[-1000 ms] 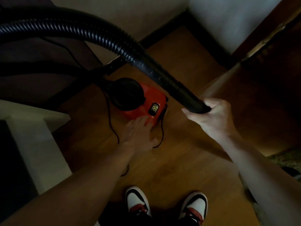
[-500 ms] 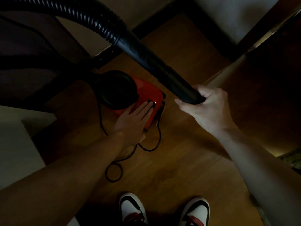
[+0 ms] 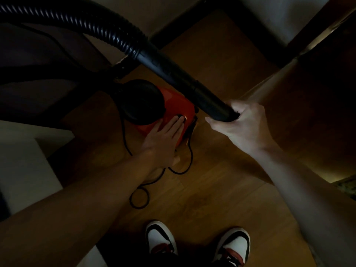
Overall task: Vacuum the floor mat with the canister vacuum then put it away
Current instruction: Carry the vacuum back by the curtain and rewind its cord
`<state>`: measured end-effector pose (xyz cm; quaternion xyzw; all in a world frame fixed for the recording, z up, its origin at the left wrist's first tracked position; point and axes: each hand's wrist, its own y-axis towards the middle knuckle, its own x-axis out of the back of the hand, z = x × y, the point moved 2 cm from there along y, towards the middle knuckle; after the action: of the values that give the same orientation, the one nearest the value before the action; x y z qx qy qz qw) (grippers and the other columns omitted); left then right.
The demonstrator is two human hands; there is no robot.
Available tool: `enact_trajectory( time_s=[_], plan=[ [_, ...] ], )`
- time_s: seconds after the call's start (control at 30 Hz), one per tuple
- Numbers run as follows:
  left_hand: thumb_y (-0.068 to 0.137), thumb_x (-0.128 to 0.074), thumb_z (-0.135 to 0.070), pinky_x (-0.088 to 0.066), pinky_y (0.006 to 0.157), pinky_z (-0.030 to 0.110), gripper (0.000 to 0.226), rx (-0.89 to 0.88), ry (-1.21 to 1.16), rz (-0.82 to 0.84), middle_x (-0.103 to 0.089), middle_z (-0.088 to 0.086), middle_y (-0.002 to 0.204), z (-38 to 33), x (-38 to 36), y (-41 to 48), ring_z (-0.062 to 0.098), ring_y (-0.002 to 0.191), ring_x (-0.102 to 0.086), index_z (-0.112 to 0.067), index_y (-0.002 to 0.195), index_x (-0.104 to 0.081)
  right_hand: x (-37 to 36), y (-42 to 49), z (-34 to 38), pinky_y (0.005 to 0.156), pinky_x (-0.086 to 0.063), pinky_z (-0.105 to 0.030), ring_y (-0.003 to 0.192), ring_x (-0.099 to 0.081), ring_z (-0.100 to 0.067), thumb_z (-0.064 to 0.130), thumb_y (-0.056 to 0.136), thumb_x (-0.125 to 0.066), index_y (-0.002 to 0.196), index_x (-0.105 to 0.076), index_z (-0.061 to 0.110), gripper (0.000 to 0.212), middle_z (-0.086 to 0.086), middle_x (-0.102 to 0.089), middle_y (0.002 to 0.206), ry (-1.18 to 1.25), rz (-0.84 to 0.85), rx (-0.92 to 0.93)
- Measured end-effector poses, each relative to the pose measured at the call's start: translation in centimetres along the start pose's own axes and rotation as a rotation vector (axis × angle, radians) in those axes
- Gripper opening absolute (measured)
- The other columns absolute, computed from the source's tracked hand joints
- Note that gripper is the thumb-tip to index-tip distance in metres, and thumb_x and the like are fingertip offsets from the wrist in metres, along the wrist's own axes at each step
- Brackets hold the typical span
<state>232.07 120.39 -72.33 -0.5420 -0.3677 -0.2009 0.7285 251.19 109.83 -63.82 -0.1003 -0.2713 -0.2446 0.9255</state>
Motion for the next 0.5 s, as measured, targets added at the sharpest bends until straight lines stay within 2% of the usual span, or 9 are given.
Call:
enact_trajectory(
  time_s=[0.17,0.23,0.33,0.43,0.5],
  plan=[
    [0.093,-0.036,-0.056,0.000,0.124,0.045,0.094,-0.009,-0.120,0.021,0.034,0.003,0.158,0.2,1.2,-1.4,0.018,0.149,0.025,-0.010,0.154,0.018,1.0,-0.5,0.9,0.049,-0.042,-0.014,0.061,-0.063,-0.007,0.029,0.075,-0.088,0.075,-0.070,0.018,0.021,0.011,-0.060,0.063,0.035,0.029,0.005],
    [0.093,-0.040,-0.053,0.000,0.123,0.042,0.094,0.004,-0.215,-0.003,0.031,0.001,0.160,0.2,2.0,-2.3,0.015,0.149,0.023,-0.011,0.155,0.018,1.5,-0.9,1.4,0.049,-0.044,-0.013,0.063,-0.064,-0.004,0.027,0.075,-0.088,0.074,-0.068,0.025,0.020,0.013,-0.061,0.064,0.045,0.061,0.008],
    [0.093,-0.046,-0.050,0.001,0.122,0.037,0.094,0.009,-0.375,-0.117,0.023,-0.001,0.163,0.4,3.8,-4.1,0.013,0.150,0.017,-0.015,0.156,0.014,1.8,-1.5,2.5,0.049,-0.044,-0.009,0.063,-0.063,0.002,0.025,0.076,-0.088,0.072,-0.058,0.038,0.032,0.018,-0.058,0.060,0.017,0.146,0.013],
    [0.091,-0.052,-0.050,-0.002,0.119,0.033,0.092,0.020,-0.462,-0.263,0.009,-0.002,0.166,1.2,6.5,-6.3,0.015,0.152,0.007,-0.019,0.158,0.004,2.4,-2.0,3.5,0.049,-0.042,-0.007,0.064,-0.062,0.007,0.021,0.078,-0.087,0.074,-0.061,0.034,0.029,0.019,-0.058,0.059,0.027,0.180,0.004],
    [0.092,-0.054,-0.051,-0.009,0.118,0.032,0.088,0.073,-0.559,-0.354,-0.004,0.000,0.166,1.9,8.7,-8.2,0.017,0.152,-0.005,-0.022,0.158,-0.004,3.0,-2.2,4.2,0.053,-0.049,-0.012,0.072,-0.065,0.000,0.023,0.078,-0.087,0.084,-0.071,0.020,0.017,0.014,-0.063,0.069,0.026,0.195,-0.003]
  ],
)
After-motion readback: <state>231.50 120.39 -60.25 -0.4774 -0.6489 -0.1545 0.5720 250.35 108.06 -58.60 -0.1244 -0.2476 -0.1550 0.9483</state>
